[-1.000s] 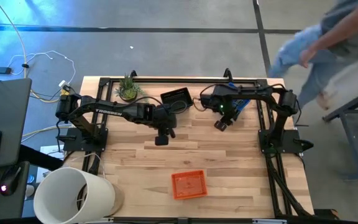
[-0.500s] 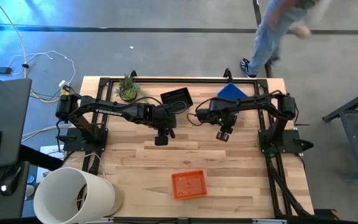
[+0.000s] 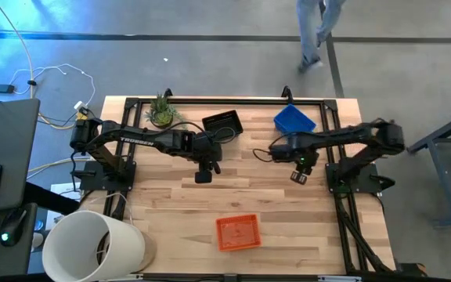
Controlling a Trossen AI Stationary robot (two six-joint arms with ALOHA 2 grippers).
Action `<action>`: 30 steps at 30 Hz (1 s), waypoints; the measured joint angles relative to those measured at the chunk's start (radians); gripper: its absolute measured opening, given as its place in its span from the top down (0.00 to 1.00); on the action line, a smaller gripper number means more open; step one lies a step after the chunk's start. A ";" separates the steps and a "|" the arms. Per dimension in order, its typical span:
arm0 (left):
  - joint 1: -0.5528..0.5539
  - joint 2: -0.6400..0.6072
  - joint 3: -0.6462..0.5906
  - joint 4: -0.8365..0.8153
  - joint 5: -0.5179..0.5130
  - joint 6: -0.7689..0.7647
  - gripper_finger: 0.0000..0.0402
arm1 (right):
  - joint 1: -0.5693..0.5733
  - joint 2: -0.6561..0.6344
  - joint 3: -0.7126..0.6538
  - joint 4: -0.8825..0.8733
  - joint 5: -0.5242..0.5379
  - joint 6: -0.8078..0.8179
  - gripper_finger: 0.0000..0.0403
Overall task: Stack baskets by color
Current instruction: Adjust the stacked blue baskets
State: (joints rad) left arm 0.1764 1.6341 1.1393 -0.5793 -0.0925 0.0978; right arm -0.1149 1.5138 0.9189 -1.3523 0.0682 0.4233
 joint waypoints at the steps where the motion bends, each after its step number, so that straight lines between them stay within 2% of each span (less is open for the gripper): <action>1: 0.000 0.000 0.000 0.000 0.000 -0.001 0.71 | -0.003 -0.032 -0.023 0.021 -0.013 0.013 0.73; 6: 0.000 0.000 0.000 0.000 0.000 -0.010 0.71 | -0.036 -0.170 -0.116 0.152 -0.007 0.112 0.73; 11: 0.000 0.000 0.000 0.000 0.000 -0.009 0.71 | -0.112 -0.246 -0.173 0.254 0.102 0.249 0.73; 19: 0.000 0.000 0.000 0.000 0.000 0.002 0.71 | -0.266 -0.251 -0.183 0.278 0.214 0.340 0.73; 30: 0.000 0.000 0.000 0.000 0.000 0.010 0.71 | -0.458 -0.251 -0.183 0.369 0.259 0.272 0.73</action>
State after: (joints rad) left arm 0.1764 1.6341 1.1397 -0.5793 -0.0925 0.1081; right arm -0.5734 1.2625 0.7364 -0.9828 0.3273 0.6950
